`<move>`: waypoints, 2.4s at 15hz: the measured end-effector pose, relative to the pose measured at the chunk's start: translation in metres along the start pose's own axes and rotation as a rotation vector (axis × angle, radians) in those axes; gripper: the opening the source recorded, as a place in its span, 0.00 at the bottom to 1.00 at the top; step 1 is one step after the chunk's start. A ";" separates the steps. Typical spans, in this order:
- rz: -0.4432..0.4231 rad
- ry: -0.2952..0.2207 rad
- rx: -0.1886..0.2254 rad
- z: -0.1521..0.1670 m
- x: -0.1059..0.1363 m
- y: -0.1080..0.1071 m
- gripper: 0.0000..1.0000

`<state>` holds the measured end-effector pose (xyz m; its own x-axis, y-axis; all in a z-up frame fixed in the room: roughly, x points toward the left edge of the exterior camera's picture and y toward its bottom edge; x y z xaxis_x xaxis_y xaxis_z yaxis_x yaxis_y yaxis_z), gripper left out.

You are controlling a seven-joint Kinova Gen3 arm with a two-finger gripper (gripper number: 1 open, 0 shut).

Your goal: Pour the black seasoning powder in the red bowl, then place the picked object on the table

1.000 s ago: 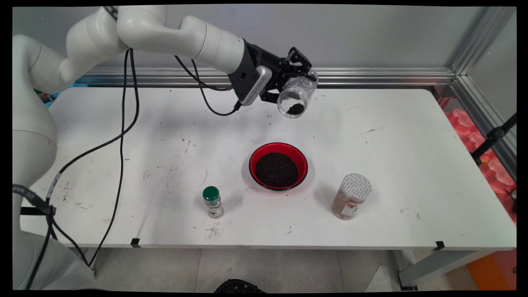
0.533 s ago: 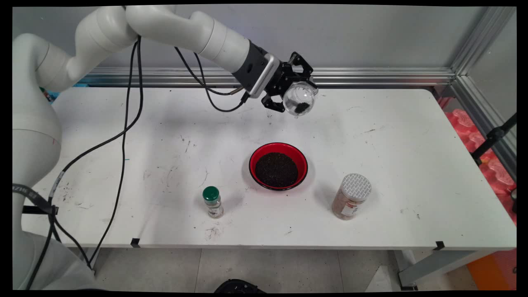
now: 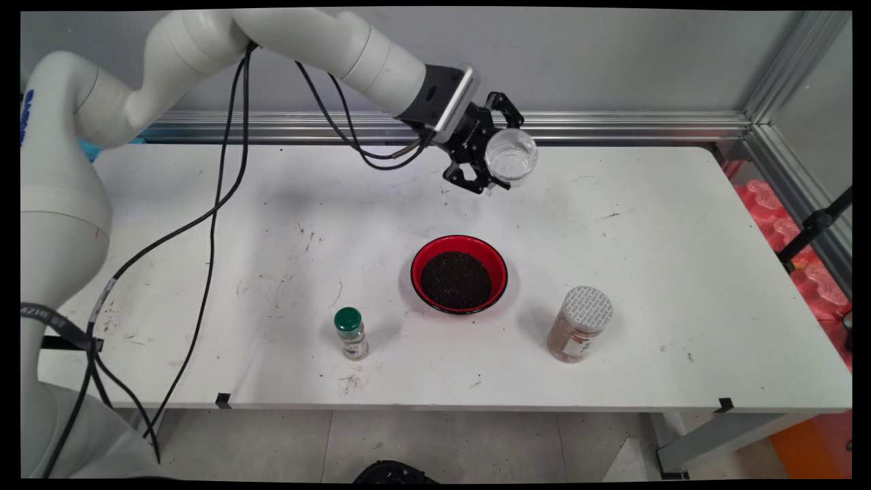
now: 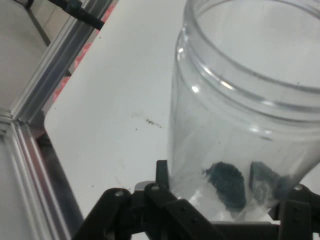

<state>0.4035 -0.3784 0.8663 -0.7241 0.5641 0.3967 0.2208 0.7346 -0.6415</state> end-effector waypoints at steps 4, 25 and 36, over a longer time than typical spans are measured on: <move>-0.112 0.038 -0.033 0.003 0.005 -0.008 0.00; -0.698 0.105 -0.154 0.073 0.011 -0.024 0.00; -0.864 0.050 -0.200 0.126 -0.009 -0.018 0.00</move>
<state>0.3242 -0.4444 0.7917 -0.6621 -0.2056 0.7207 -0.2765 0.9608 0.0201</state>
